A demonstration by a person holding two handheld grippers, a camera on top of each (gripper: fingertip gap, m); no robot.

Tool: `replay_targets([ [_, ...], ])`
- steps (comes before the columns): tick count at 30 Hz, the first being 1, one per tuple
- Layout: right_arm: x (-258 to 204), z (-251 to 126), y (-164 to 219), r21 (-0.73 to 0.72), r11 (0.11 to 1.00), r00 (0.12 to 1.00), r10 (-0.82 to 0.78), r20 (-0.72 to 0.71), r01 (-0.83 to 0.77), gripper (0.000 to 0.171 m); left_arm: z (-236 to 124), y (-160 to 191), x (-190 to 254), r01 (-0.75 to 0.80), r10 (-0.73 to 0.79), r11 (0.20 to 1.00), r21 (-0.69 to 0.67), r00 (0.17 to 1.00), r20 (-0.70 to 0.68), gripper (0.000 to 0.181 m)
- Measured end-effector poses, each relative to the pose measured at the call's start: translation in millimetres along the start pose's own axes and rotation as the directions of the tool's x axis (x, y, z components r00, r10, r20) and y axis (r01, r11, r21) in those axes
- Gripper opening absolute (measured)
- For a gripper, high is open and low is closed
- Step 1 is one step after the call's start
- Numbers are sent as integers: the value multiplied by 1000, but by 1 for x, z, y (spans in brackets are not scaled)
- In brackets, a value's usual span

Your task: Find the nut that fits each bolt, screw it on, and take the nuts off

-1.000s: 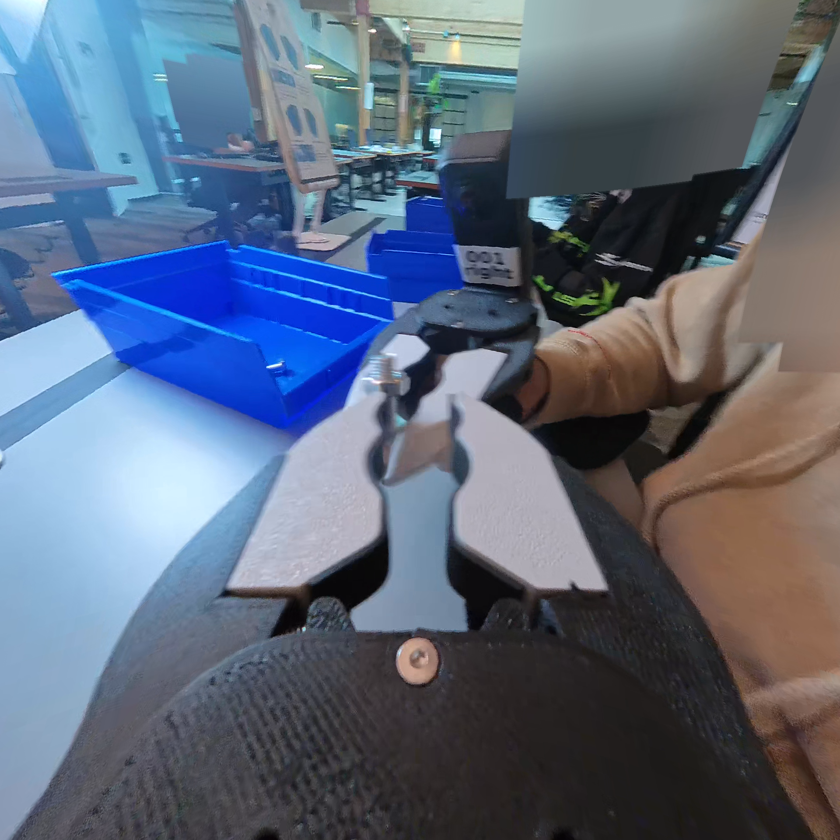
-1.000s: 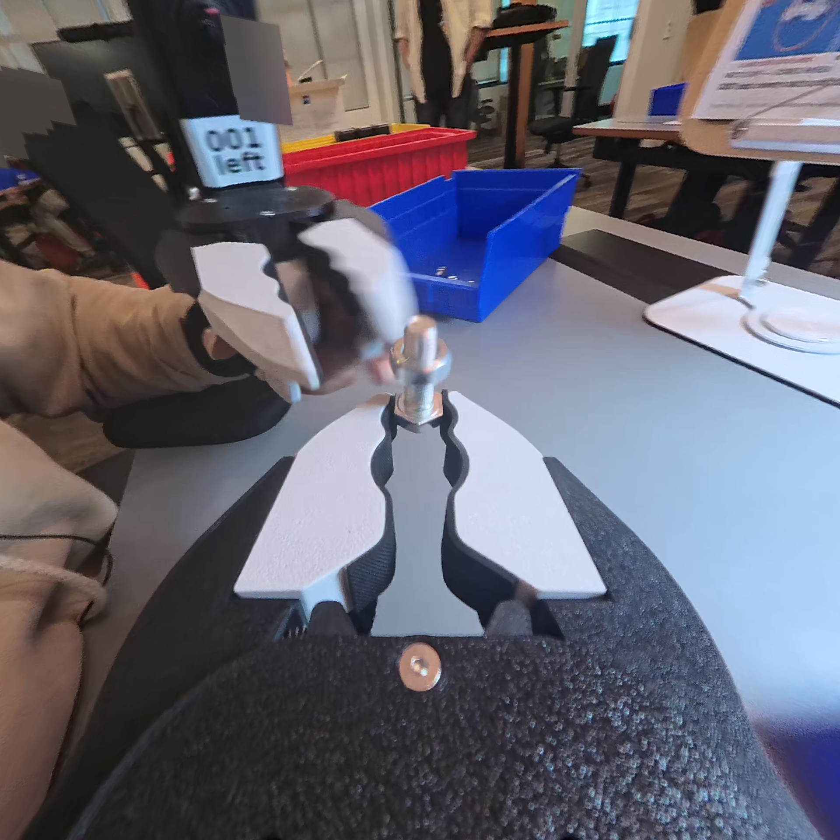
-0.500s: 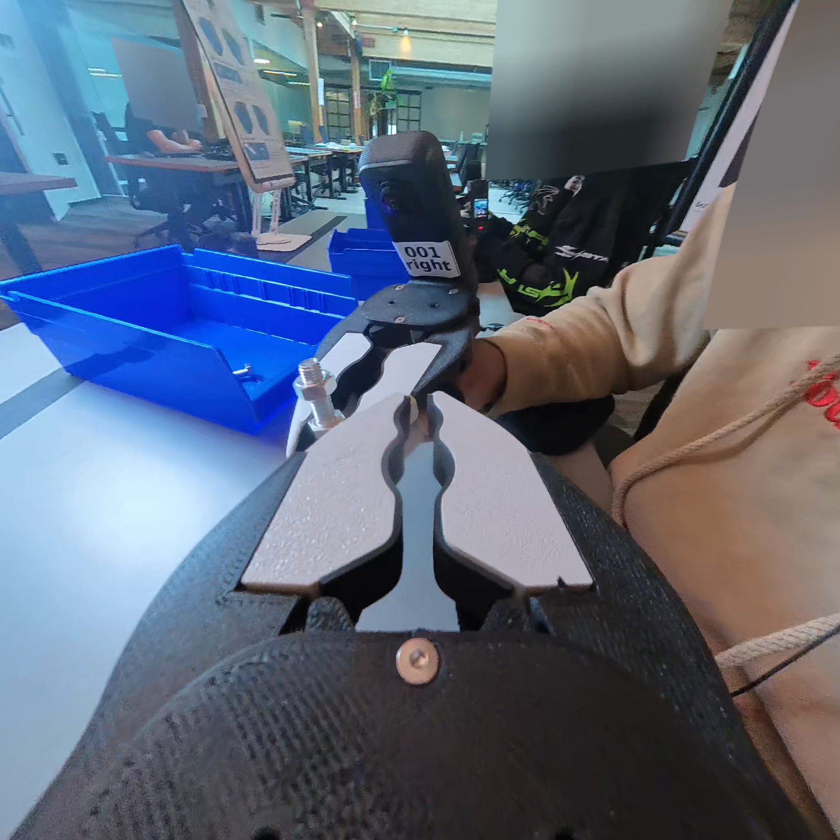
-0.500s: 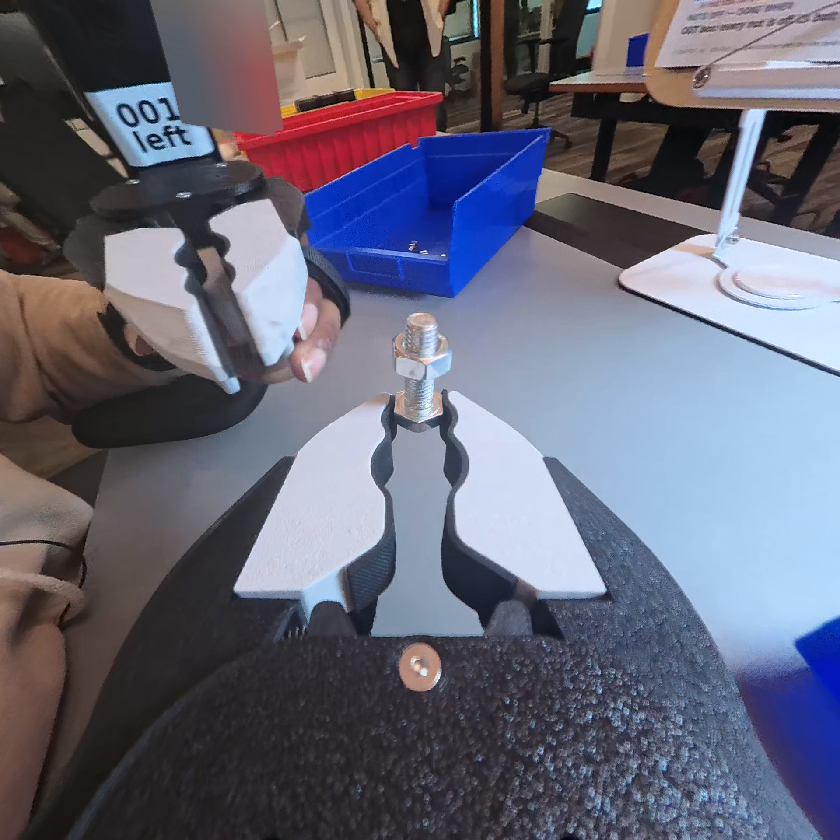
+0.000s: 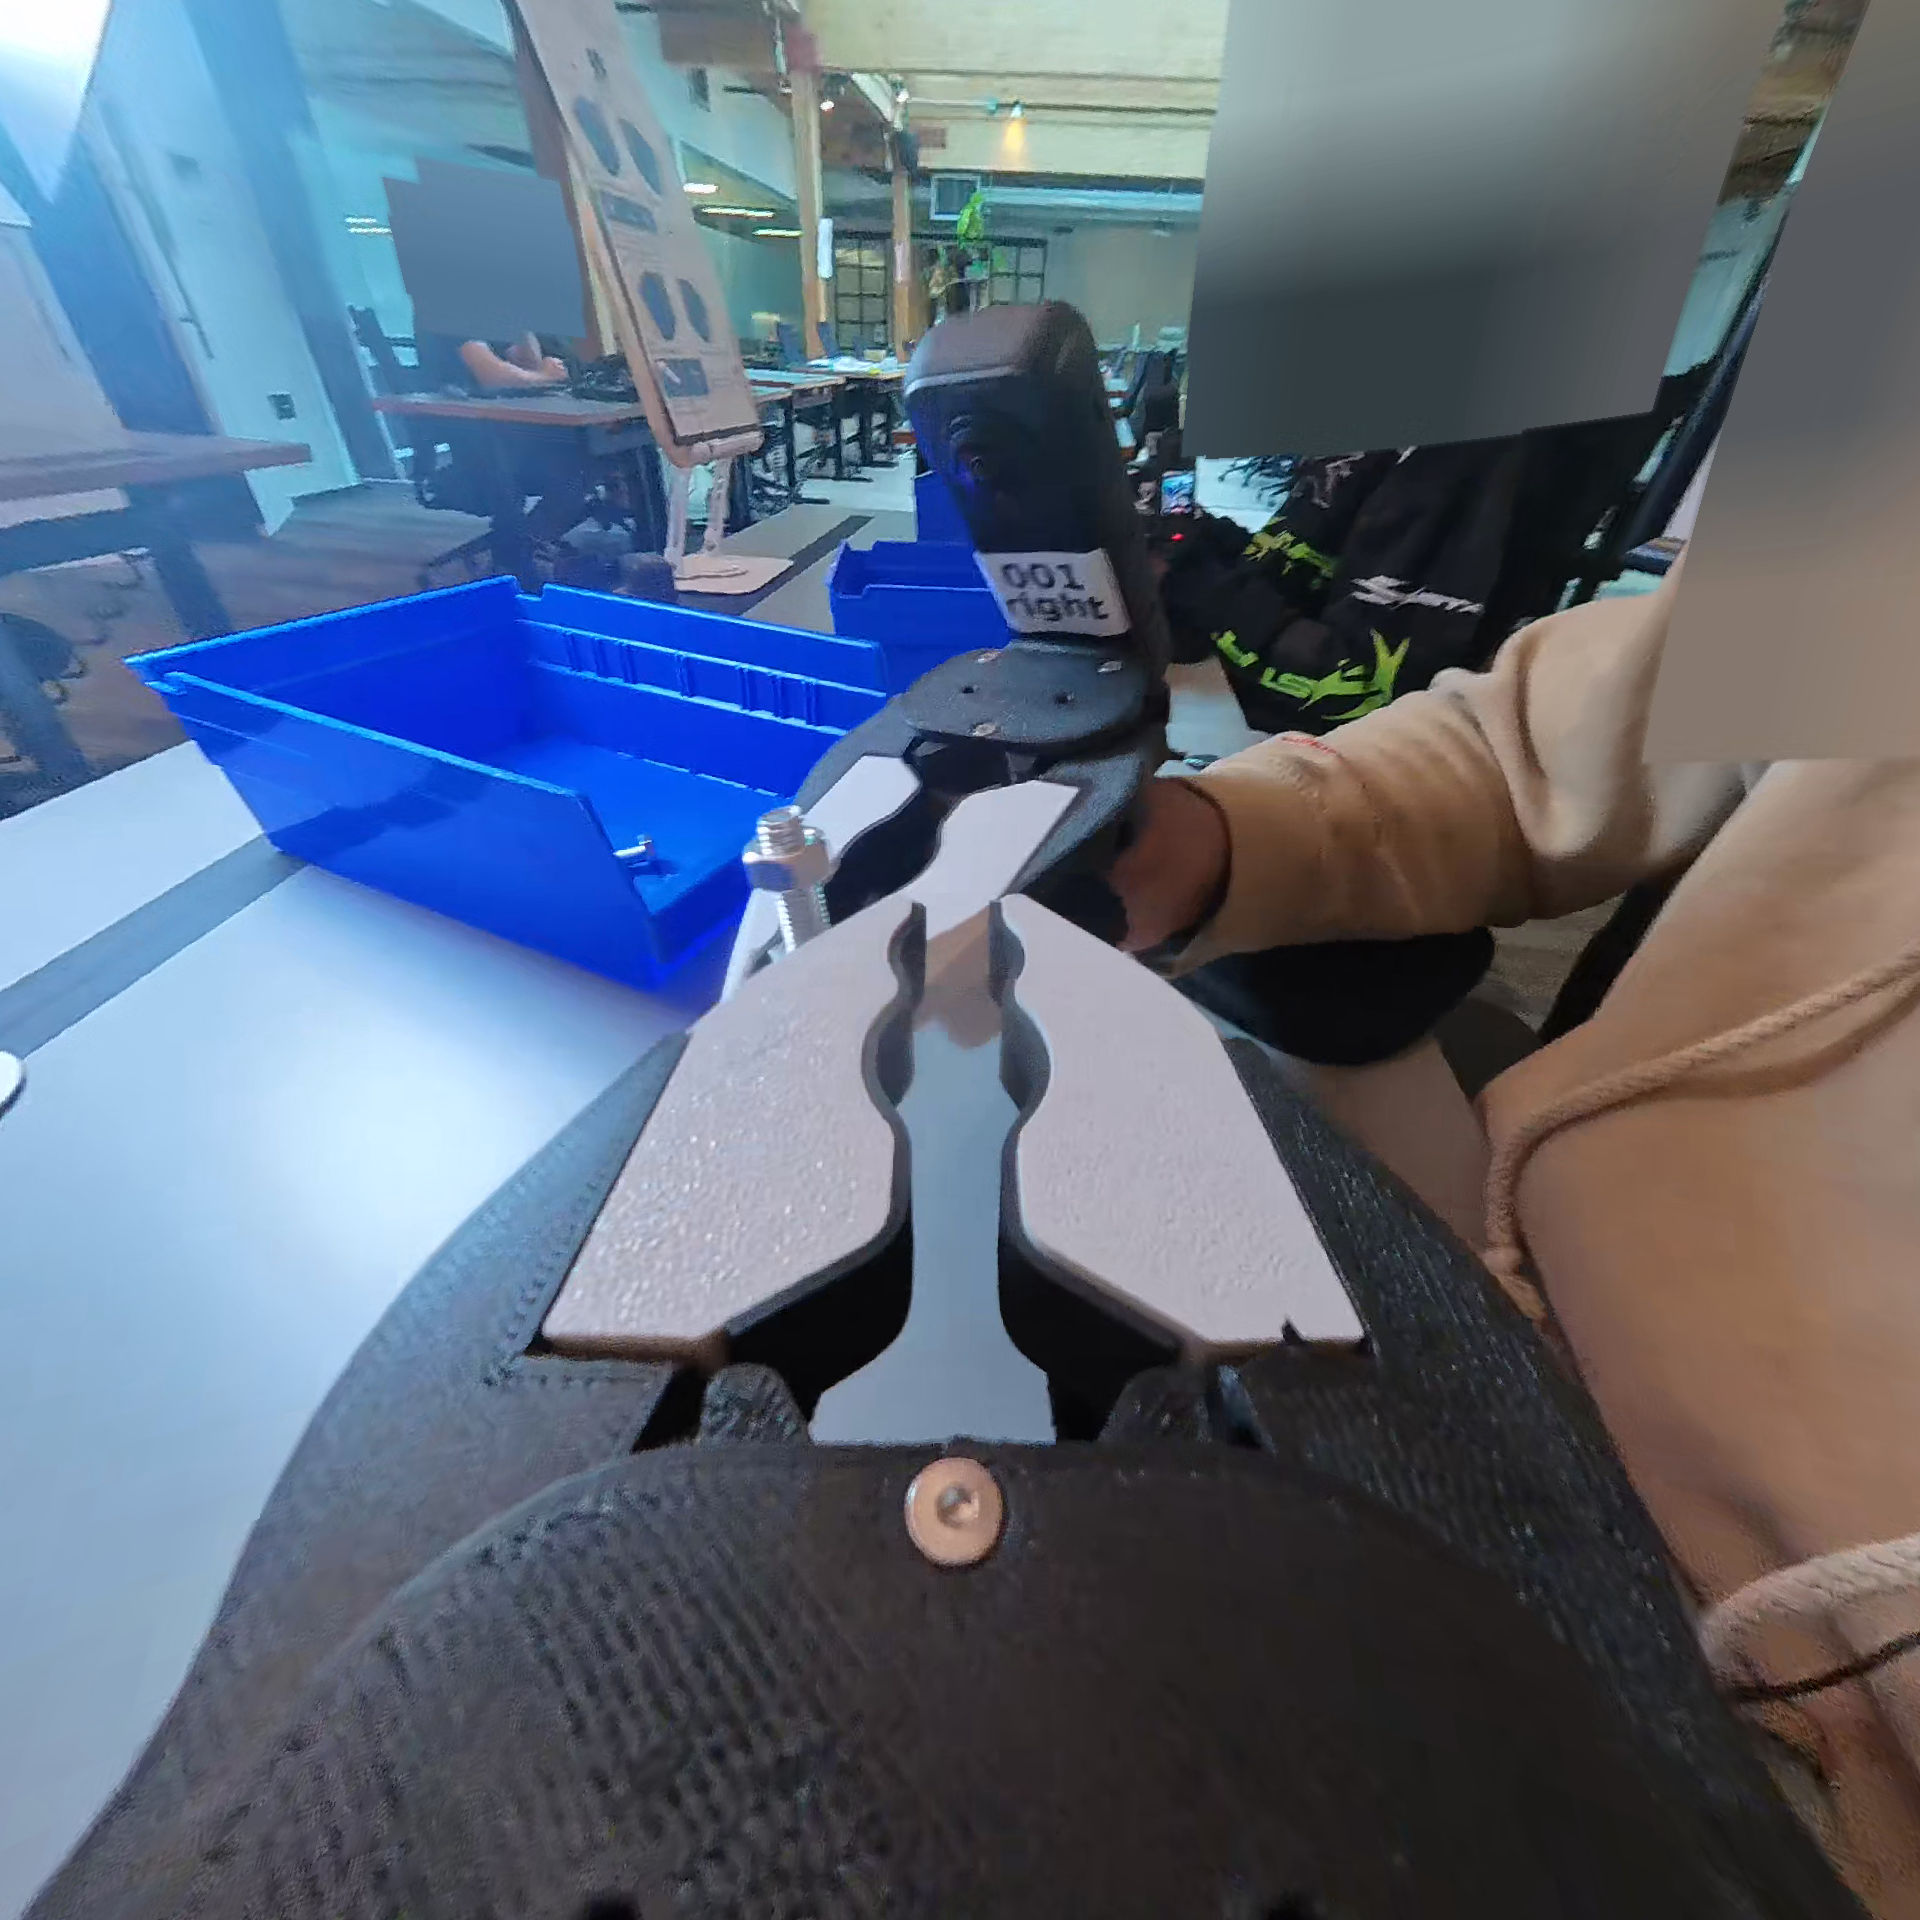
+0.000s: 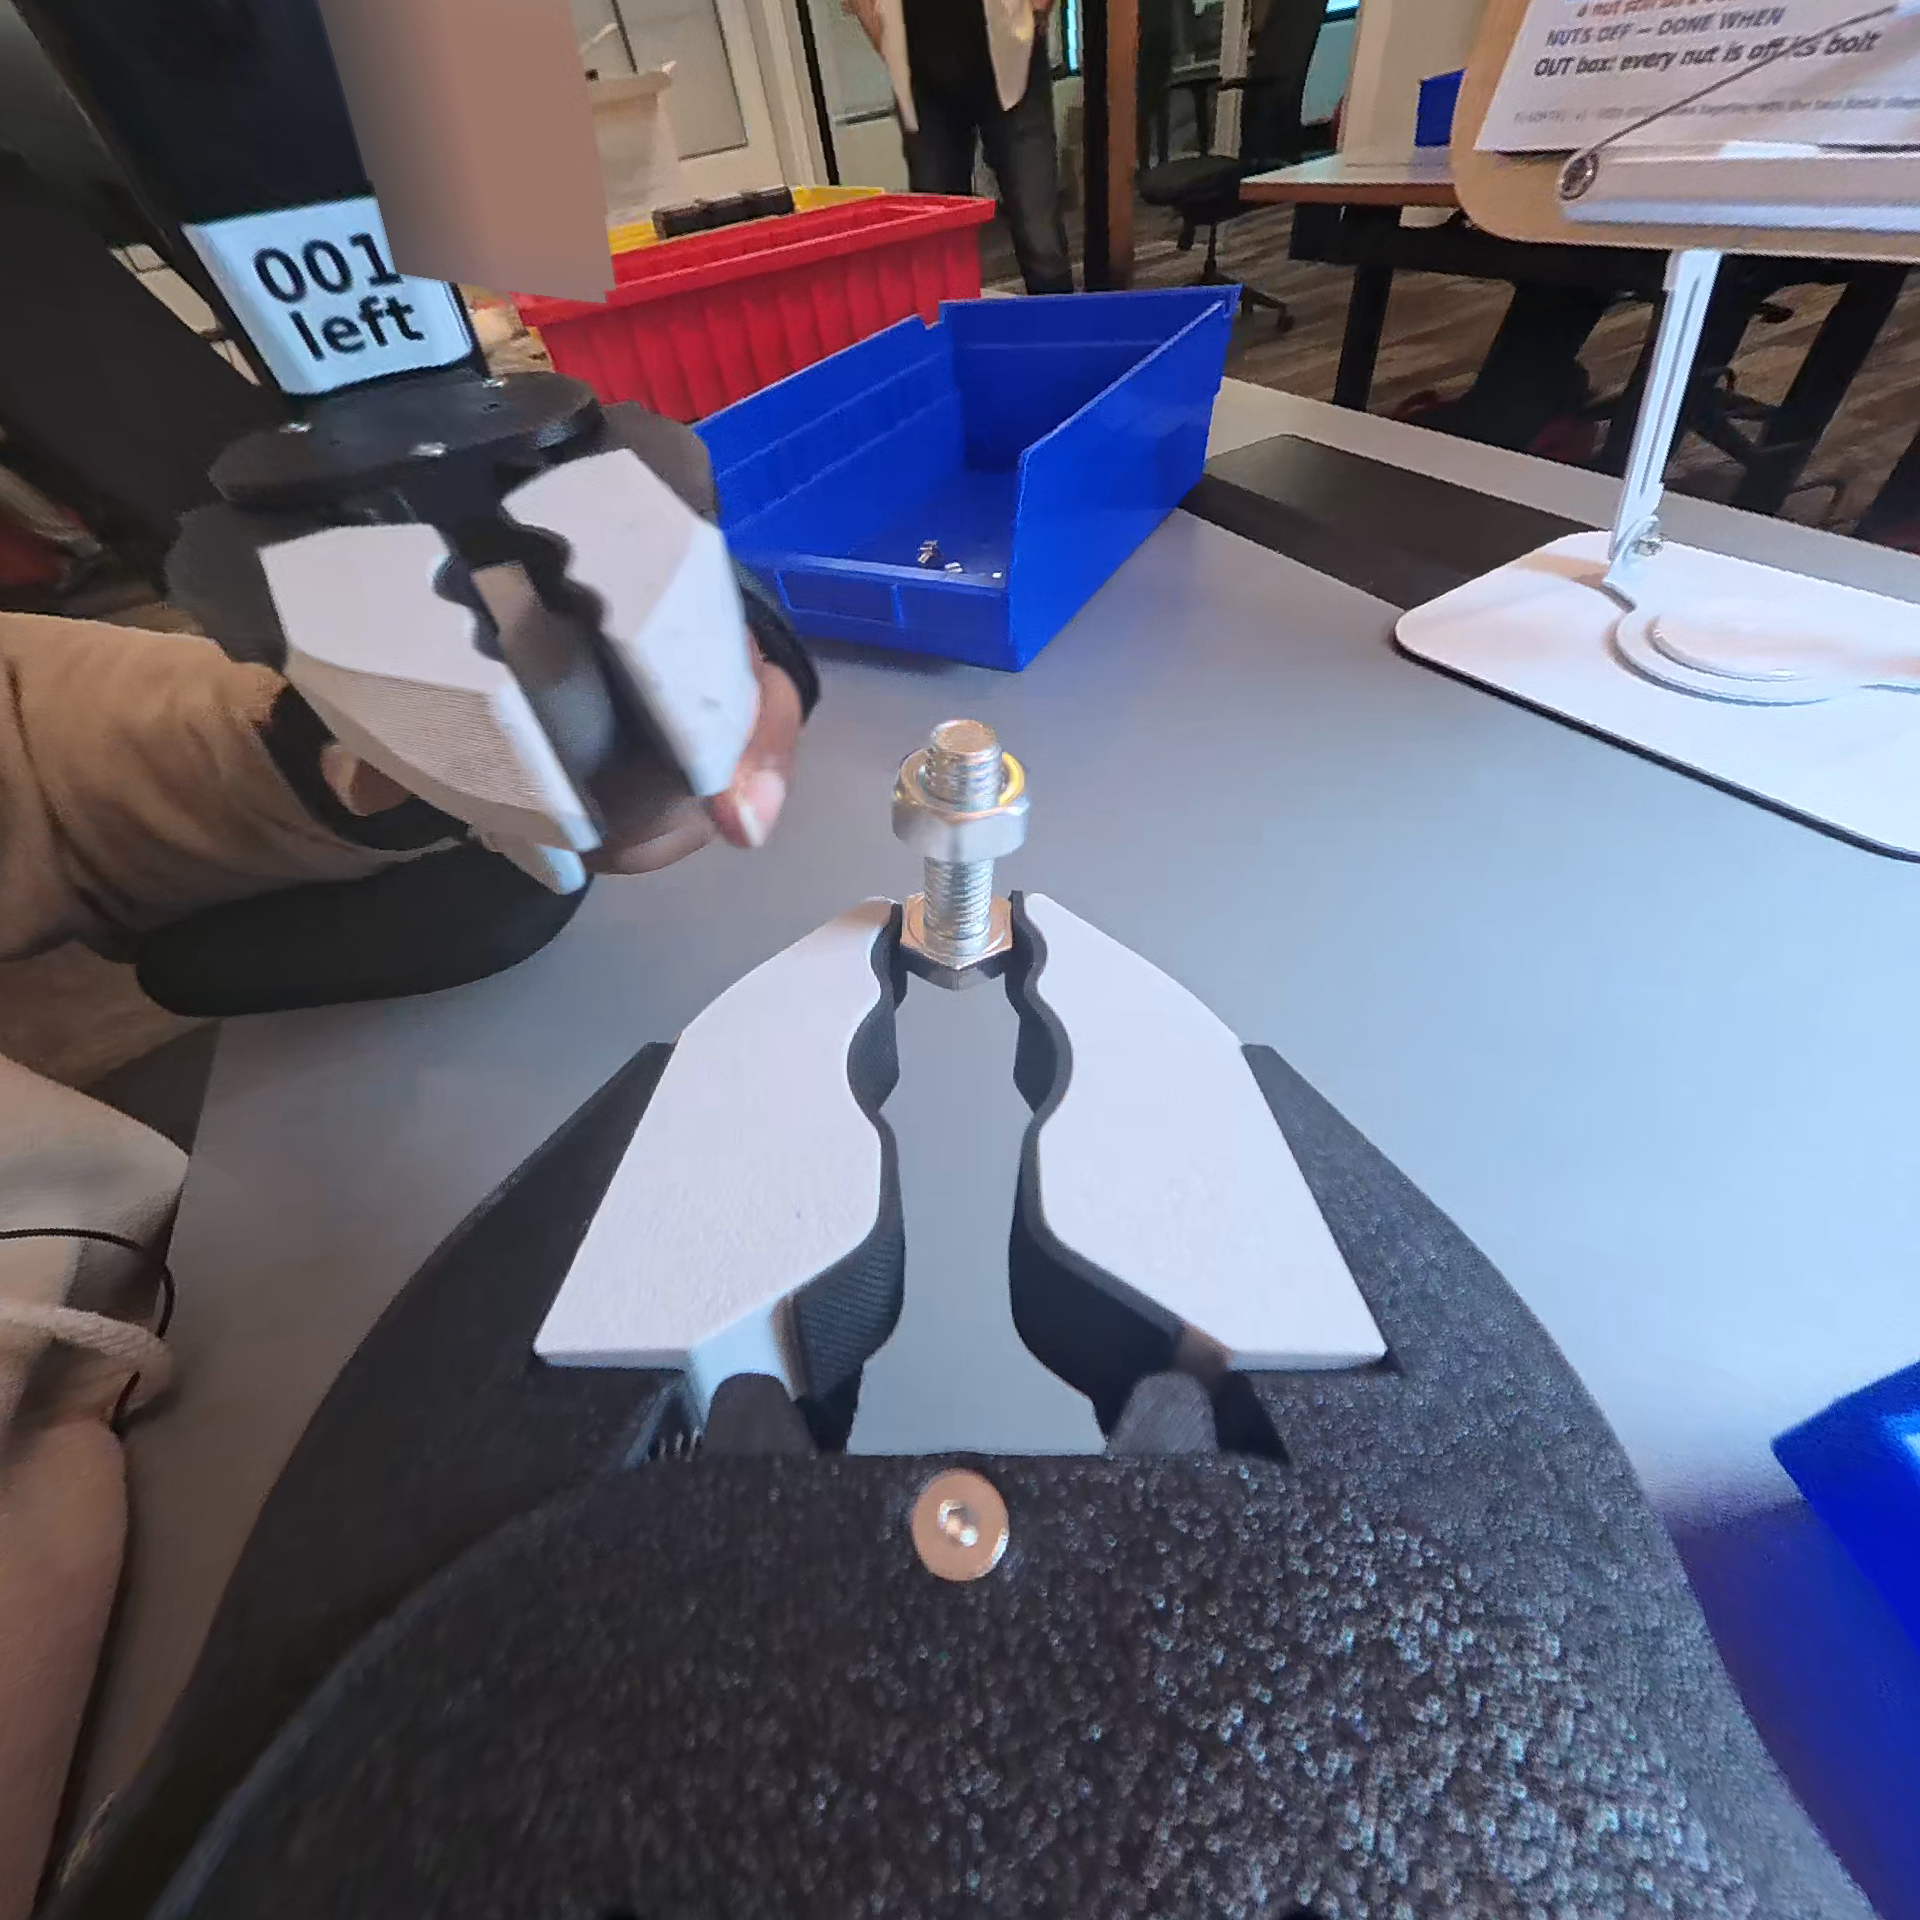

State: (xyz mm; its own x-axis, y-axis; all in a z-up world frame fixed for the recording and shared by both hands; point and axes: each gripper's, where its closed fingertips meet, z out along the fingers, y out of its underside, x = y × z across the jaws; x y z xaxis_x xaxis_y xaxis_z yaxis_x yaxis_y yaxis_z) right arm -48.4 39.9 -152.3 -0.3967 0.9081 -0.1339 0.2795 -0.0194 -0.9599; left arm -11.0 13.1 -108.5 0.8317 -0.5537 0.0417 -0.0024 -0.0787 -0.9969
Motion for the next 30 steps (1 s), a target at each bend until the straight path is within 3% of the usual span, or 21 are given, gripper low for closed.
replay_targets([
  [6,-20,8,8,-35,999,998,-27,63,30,18,4,9,-17,42,-41,999,-12,995,87,35],
  [8,-18,8,7,-35,999,998,-27,57,29,18,4,9,-12,30,-28,999,-25,998,61,31],
  [9,-13,7,6,-33,999,999,-20,42,22,18,3,8,-3,18,-18,1000,-24,1000,7,11],
  [10,-8,5,6,-30,1000,1000,-7,27,7,18,2,4,7,12,-12,1000,-10,999,-51,2],
  [13,-1,2,5,-26,1000,1000,1,11,-1,18,2,4,0,-38,38,999,-20,999,11,7],
  [19,-22,9,8,-40,999,997,-28,72,31,18,4,9,-22,33,-33,999,-3,992,119,35],
  [23,-20,8,6,-34,999,998,-26,60,28,18,5,9,-10,9,-7,1000,-24,998,67,26],
  [24,-16,7,6,-31,999,999,-19,45,20,18,2,5,-4,-1,1,1000,-7,1000,17,3],
  [27,-7,3,3,-22,1000,1000,-3,22,4,18,-2,-2,-6,3,-4,1000,27,1000,29,8],
  [30,-14,5,3,-24,1000,999,-14,41,15,18,-1,0,-18,13,-16,999,32,995,101,23],
])
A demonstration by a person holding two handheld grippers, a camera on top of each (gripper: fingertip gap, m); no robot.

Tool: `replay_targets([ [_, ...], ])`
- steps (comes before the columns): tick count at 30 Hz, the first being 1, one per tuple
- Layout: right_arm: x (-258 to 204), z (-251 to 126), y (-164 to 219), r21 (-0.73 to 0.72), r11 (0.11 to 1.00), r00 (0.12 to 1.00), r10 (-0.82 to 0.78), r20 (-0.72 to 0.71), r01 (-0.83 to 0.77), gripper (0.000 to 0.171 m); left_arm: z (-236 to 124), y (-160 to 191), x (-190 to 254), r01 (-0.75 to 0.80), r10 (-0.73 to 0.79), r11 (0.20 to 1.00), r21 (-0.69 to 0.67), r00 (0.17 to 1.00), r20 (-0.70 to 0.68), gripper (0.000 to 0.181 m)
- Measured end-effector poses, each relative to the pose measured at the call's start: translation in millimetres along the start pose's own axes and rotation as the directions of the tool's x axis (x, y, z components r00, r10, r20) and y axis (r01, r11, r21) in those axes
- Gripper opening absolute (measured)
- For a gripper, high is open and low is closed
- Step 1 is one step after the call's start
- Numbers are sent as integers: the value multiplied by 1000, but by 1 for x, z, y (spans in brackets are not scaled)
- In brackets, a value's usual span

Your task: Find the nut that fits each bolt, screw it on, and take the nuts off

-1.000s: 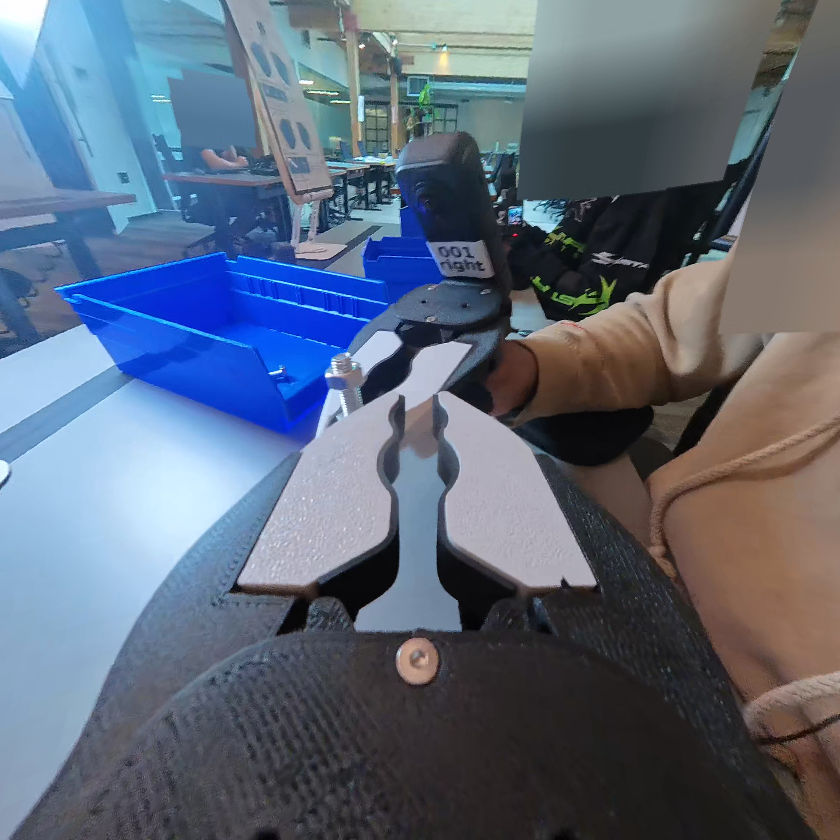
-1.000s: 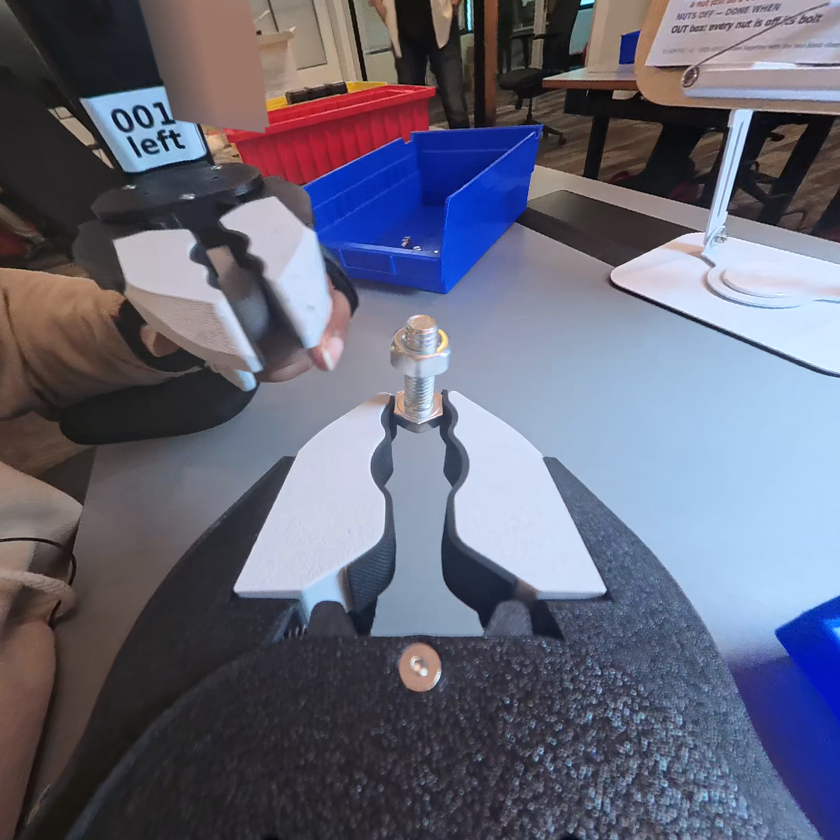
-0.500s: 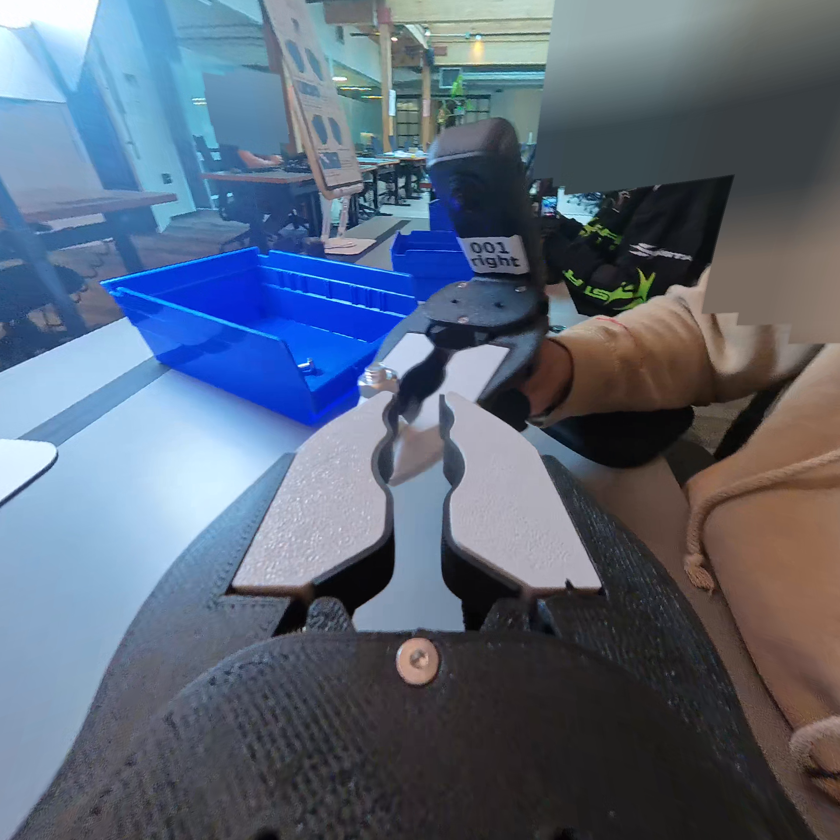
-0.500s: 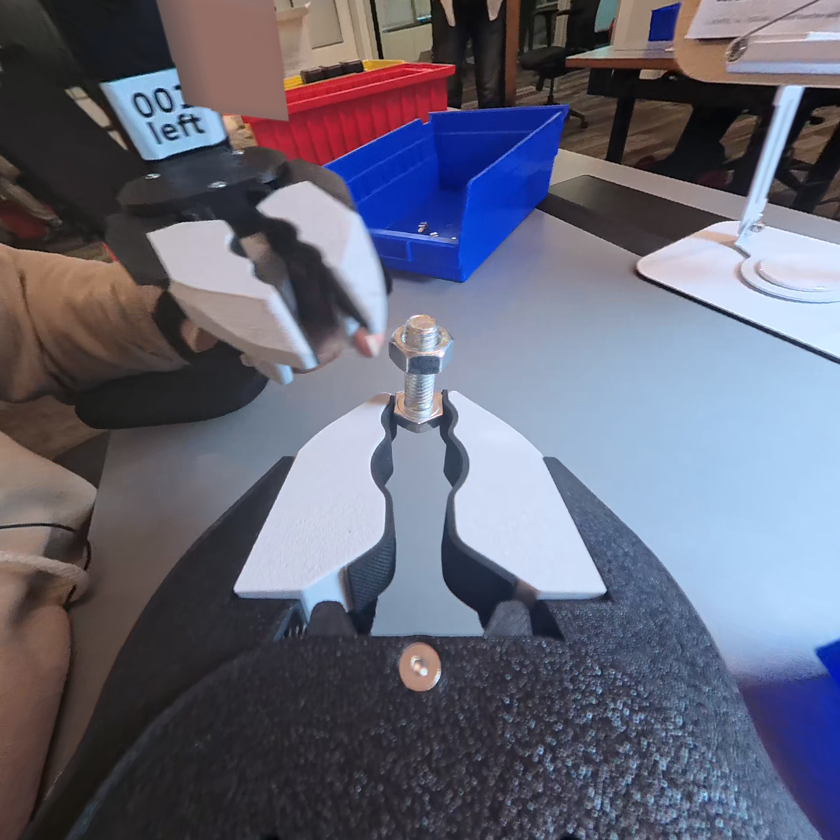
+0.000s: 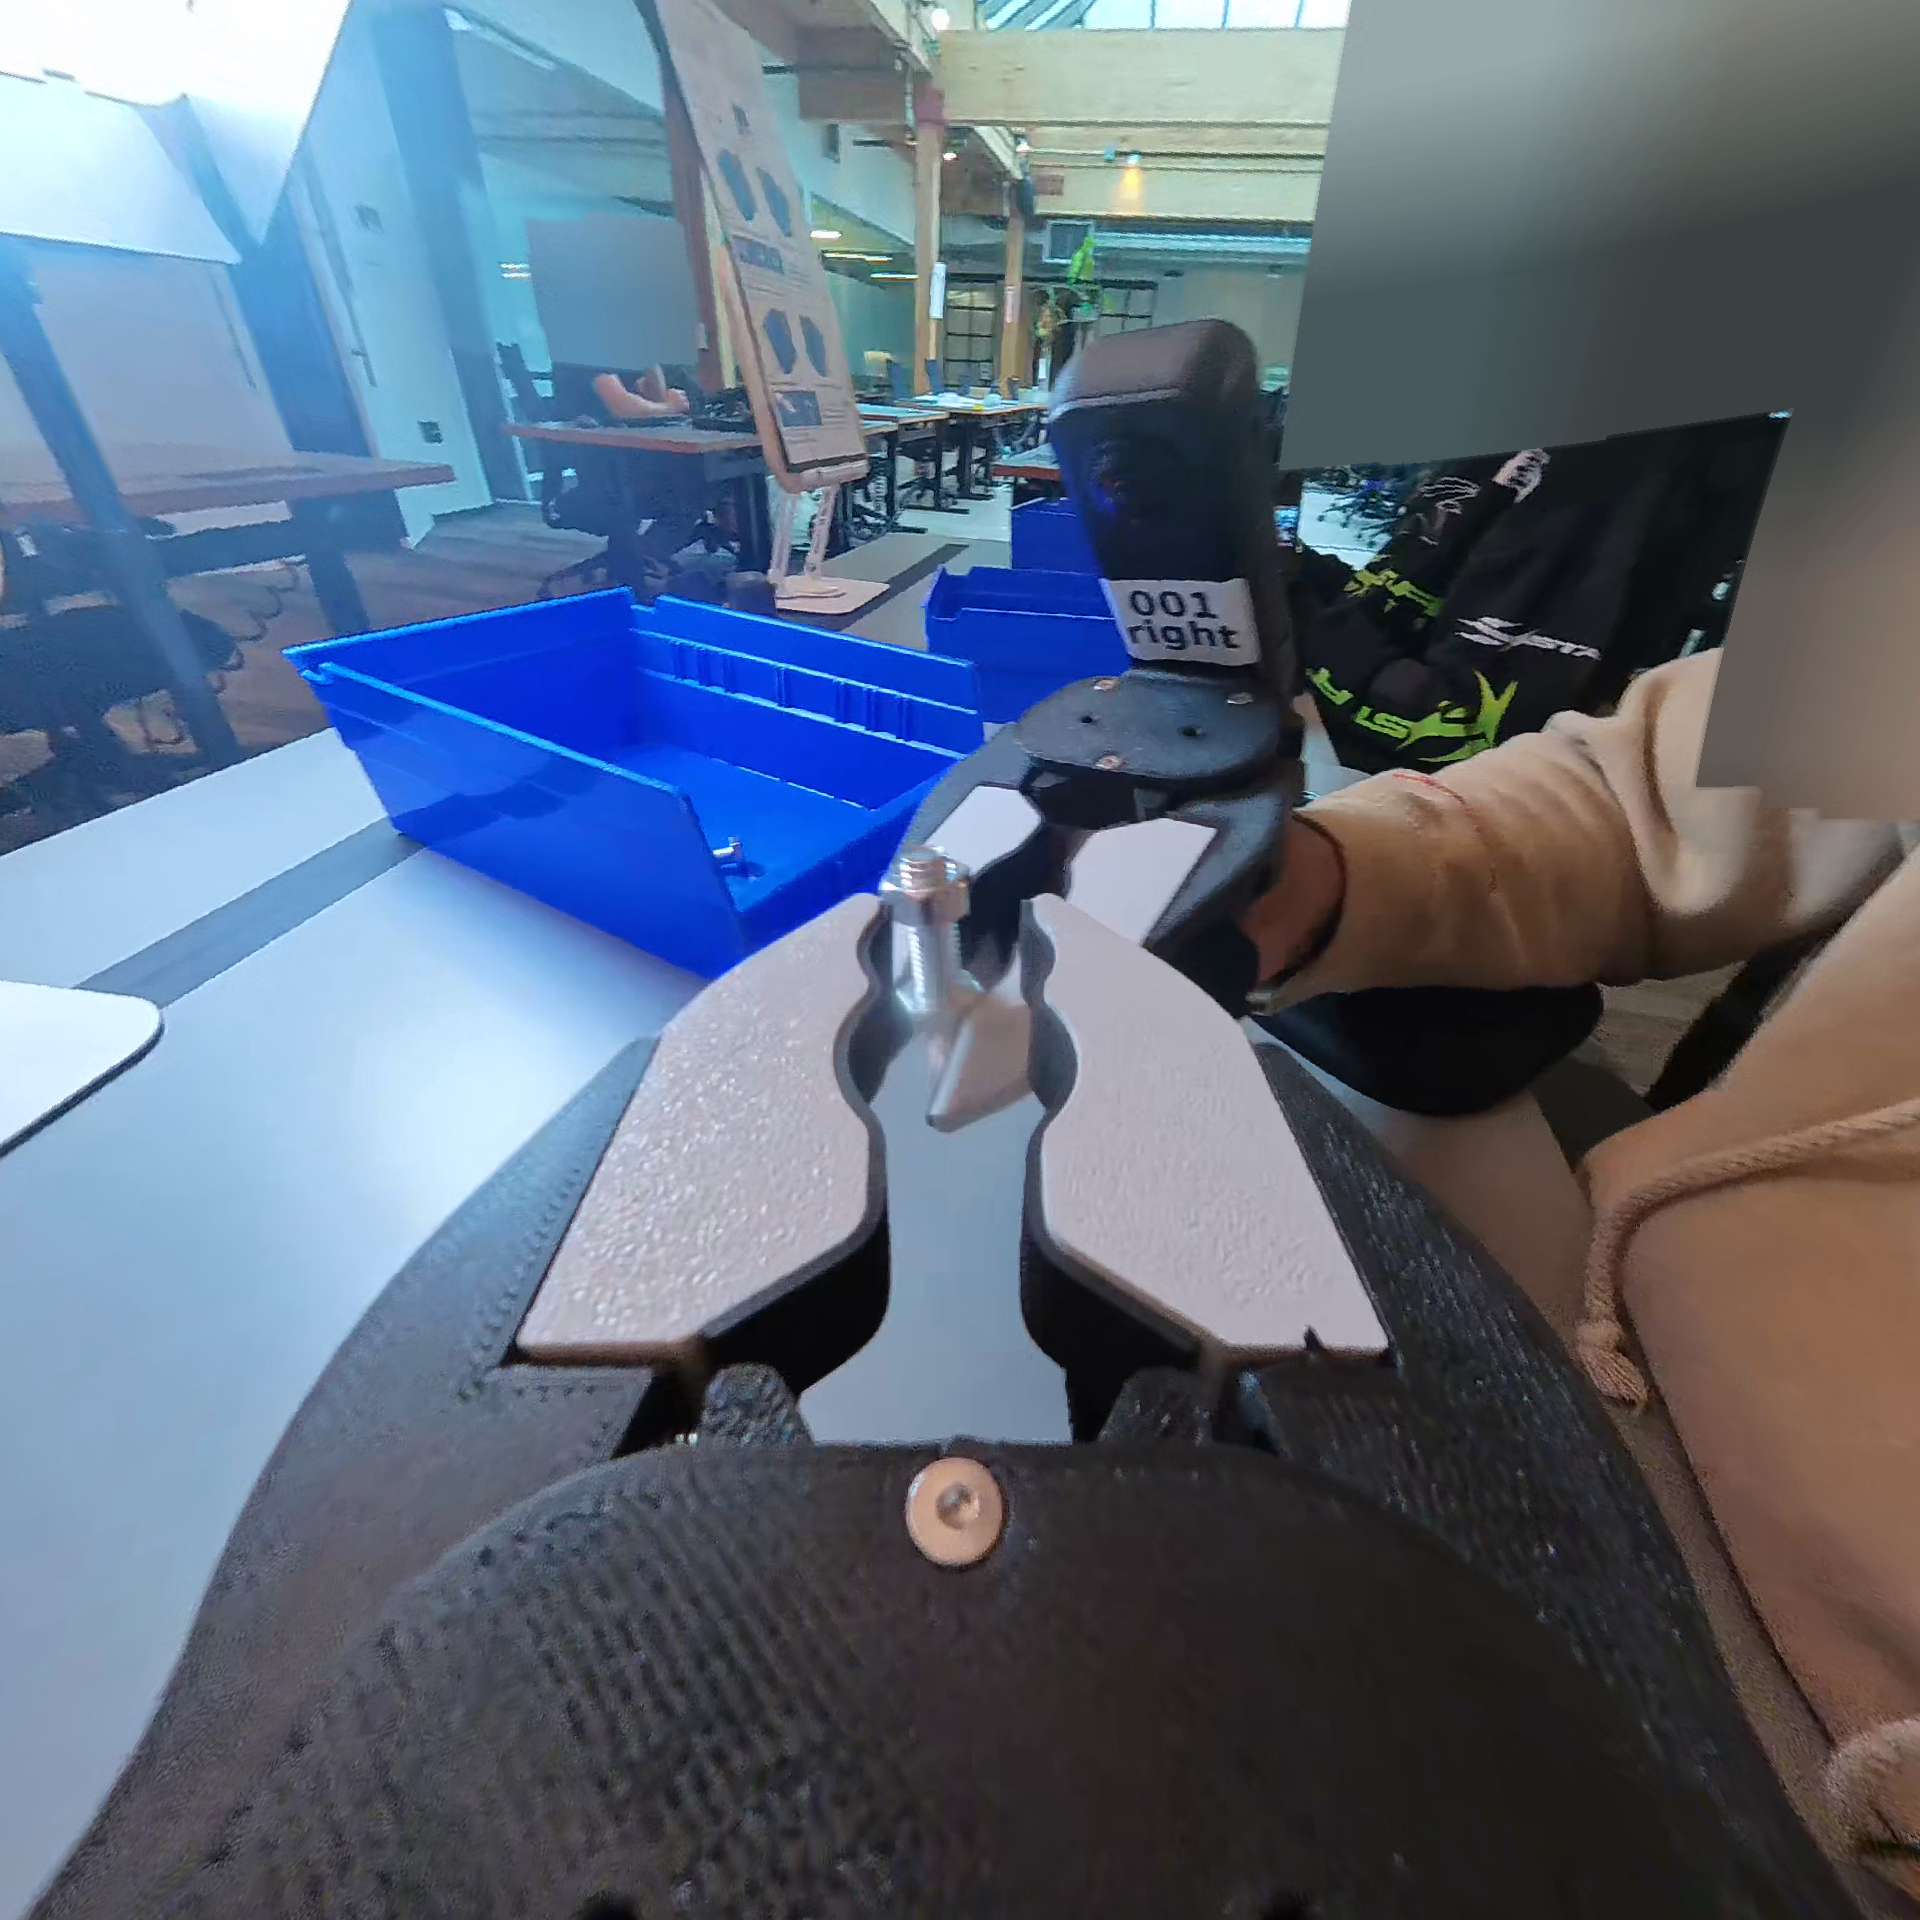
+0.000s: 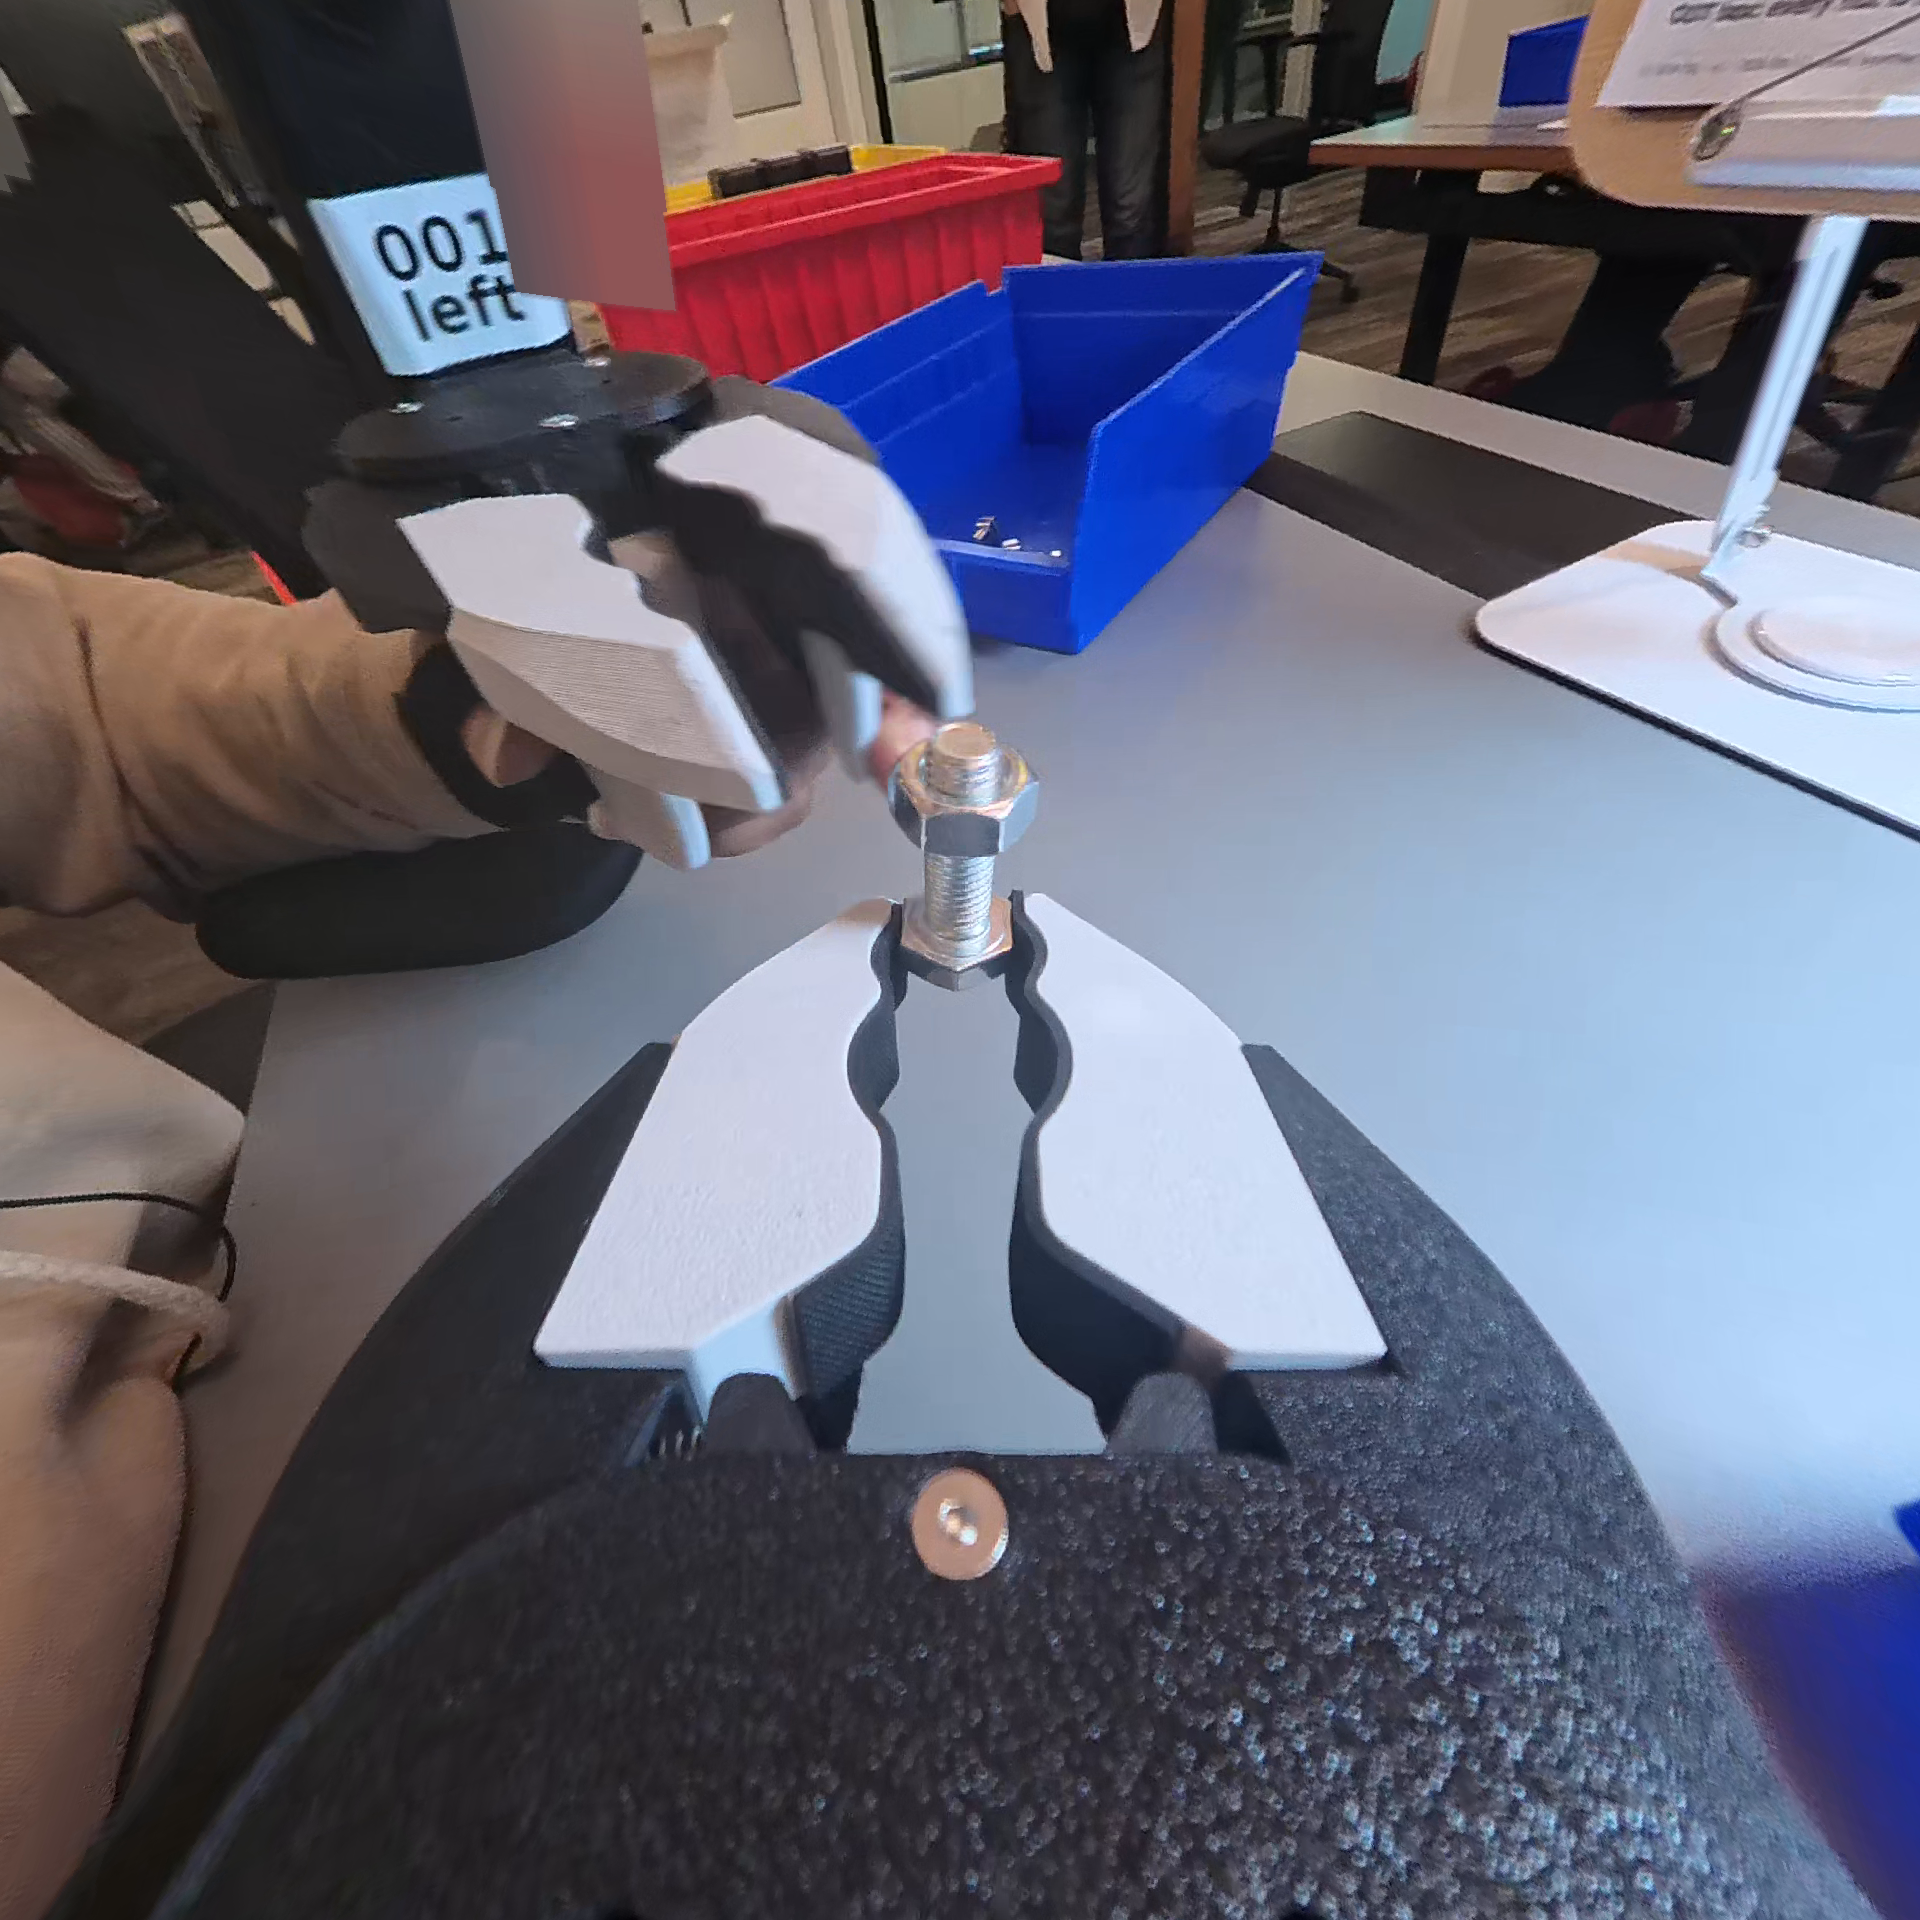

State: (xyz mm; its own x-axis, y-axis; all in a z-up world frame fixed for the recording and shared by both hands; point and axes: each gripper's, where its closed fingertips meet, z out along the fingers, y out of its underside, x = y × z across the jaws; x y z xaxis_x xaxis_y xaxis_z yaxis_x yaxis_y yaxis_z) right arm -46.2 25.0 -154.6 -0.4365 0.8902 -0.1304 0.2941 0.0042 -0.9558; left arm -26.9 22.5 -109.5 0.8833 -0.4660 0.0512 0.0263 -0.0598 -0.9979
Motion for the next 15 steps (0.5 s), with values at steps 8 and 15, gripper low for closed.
replay_targets([
  [8,8,-2,0,-1,1000,1000,19,-22,-19,18,-2,-3,25,-11,10,1000,-8,990,-138,2],
  [15,-9,4,5,-22,1000,999,-11,34,12,18,4,7,0,10,-10,1000,-25,1000,-9,26],
])
